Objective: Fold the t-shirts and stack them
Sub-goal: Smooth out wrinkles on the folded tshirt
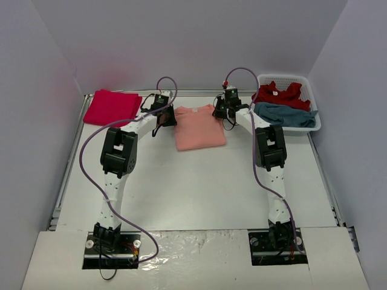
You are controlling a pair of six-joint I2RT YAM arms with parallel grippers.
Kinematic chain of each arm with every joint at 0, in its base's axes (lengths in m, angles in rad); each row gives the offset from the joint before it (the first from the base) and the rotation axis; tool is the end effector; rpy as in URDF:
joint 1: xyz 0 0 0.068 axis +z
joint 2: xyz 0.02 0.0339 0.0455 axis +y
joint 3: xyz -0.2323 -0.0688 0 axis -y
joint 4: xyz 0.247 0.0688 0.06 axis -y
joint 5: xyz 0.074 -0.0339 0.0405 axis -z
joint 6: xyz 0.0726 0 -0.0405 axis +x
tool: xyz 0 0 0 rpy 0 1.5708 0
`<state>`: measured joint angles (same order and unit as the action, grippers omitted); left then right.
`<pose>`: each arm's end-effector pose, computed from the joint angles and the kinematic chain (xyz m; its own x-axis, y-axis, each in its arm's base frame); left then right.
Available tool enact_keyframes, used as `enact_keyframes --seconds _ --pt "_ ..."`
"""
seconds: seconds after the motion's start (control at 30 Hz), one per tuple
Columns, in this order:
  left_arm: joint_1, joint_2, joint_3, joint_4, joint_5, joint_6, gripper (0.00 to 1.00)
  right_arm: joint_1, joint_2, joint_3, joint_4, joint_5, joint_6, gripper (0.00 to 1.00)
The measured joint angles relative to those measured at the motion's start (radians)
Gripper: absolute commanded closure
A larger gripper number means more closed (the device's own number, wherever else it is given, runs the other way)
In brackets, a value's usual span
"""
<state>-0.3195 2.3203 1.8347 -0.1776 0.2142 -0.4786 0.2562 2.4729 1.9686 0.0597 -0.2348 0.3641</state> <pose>0.5068 -0.1839 0.1321 -0.7334 -0.2314 -0.6392 0.1444 0.8658 -0.4791 0.5549 0.1628 0.1285 -0.5489 0.2142 -0.8080 -0.2720 0.8682 0.4150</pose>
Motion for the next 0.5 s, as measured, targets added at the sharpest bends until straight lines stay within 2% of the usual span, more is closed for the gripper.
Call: enact_keyframes --seconds 0.5 --pt "-0.006 -0.010 0.004 -0.006 -0.001 0.003 0.98 0.000 -0.044 -0.046 -0.007 0.019 -0.013 1.00"
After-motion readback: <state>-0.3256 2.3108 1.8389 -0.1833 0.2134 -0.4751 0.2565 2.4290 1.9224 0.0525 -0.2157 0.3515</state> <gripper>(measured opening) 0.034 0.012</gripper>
